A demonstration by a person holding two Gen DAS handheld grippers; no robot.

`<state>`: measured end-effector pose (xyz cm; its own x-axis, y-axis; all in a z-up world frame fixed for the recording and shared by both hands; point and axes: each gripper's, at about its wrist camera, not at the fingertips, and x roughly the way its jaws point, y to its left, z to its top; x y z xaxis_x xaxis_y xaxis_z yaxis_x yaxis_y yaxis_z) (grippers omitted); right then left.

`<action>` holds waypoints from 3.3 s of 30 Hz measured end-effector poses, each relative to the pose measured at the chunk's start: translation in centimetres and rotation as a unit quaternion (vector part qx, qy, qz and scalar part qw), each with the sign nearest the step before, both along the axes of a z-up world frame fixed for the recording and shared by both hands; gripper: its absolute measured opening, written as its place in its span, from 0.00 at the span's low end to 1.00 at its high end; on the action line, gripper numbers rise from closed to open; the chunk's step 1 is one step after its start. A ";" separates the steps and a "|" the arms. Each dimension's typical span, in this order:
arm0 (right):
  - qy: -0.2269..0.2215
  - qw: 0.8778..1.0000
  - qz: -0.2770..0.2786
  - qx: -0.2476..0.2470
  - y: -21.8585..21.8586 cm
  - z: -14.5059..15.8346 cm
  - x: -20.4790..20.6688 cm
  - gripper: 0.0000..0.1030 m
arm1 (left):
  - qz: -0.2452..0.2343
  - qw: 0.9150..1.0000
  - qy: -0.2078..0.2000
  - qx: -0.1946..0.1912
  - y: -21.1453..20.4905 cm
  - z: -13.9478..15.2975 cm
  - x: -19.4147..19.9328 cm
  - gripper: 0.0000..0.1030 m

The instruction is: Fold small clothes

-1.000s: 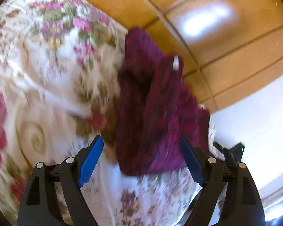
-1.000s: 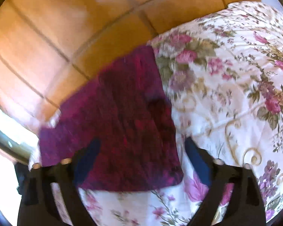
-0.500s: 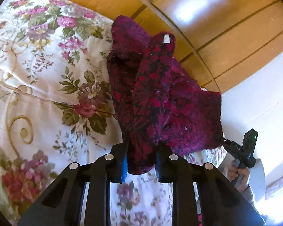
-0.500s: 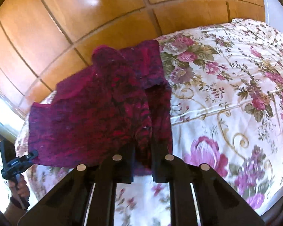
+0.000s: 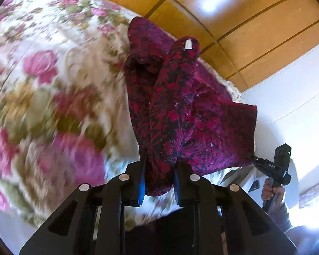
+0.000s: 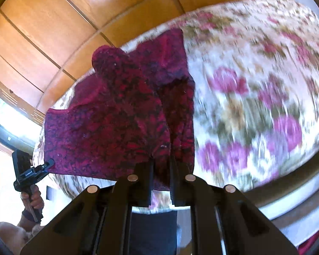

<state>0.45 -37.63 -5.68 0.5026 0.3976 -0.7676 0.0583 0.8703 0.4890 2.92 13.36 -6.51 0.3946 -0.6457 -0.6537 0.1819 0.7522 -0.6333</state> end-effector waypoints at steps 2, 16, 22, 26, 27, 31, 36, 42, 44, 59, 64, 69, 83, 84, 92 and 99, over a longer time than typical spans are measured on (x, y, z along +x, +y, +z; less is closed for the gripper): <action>0.010 1.000 -0.004 -0.006 0.0 -0.8 0.0 0.11 | -0.001 1.000 -0.004 0.018 -0.3 0.0 -0.1 0.26; -0.092 0.986 -0.009 -0.140 3.7 2.7 6.8 0.56 | 0.019 0.981 -0.124 0.149 -1.8 5.3 5.8 0.52; -0.102 0.973 0.010 -0.205 5.8 1.5 9.7 0.39 | 0.001 0.965 -0.158 0.210 -5.4 5.8 7.5 0.52; -0.095 0.972 0.010 -0.217 5.9 0.0 10.3 0.29 | -0.009 0.963 -0.157 0.219 -6.5 5.3 8.2 0.42; -0.094 0.971 0.010 -0.219 6.0 -0.4 10.3 0.29 | -0.011 0.962 -0.156 0.225 -6.7 5.2 8.2 0.36; -0.093 0.970 0.010 -0.224 6.0 -1.0 10.3 0.28 | -0.008 0.956 -0.157 0.248 -7.6 4.9 8.3 0.25; -0.094 0.968 0.010 -0.232 6.1 -1.0 10.3 0.28 | -0.004 0.950 -0.163 0.268 -8.4 4.9 7.9 0.19; -0.097 0.967 0.007 -0.235 6.2 -1.0 10.1 0.28 | 0.003 0.947 -0.173 0.271 -8.5 5.4 7.3 0.17; -0.099 0.967 0.006 -0.236 6.3 -0.9 10.0 0.28 | 0.004 0.946 -0.177 0.272 -8.5 5.6 7.0 0.15; -0.097 0.972 -0.018 -0.213 5.3 -0.6 9.6 0.46 | 0.024 0.960 -0.187 0.209 -6.1 6.8 5.9 0.46; -0.099 0.972 -0.022 -0.210 5.0 -0.5 9.1 0.47 | 0.024 0.967 -0.185 0.174 -4.7 7.0 5.6 0.46; -0.106 0.971 -0.023 -0.215 5.0 -0.1 8.5 0.47 | 0.005 0.965 -0.191 0.181 -5.7 6.7 5.7 0.46; -0.124 0.966 -0.021 -0.224 4.8 0.9 7.7 0.47 | 0.003 0.960 -0.187 0.210 -6.5 5.6 6.8 0.25; -0.128 0.966 -0.019 -0.226 4.9 1.1 7.7 0.47 | 0.003 0.960 -0.187 0.206 -6.5 5.7 7.0 0.25; -0.132 0.955 0.007 -0.264 6.7 1.1 8.7 0.19 | -0.005 0.958 -0.208 0.196 -7.1 6.4 7.0 0.13; -0.158 0.961 0.005 -0.228 5.9 4.3 6.3 0.16 | 0.015 0.962 -0.233 0.144 -4.8 9.0 3.7 0.12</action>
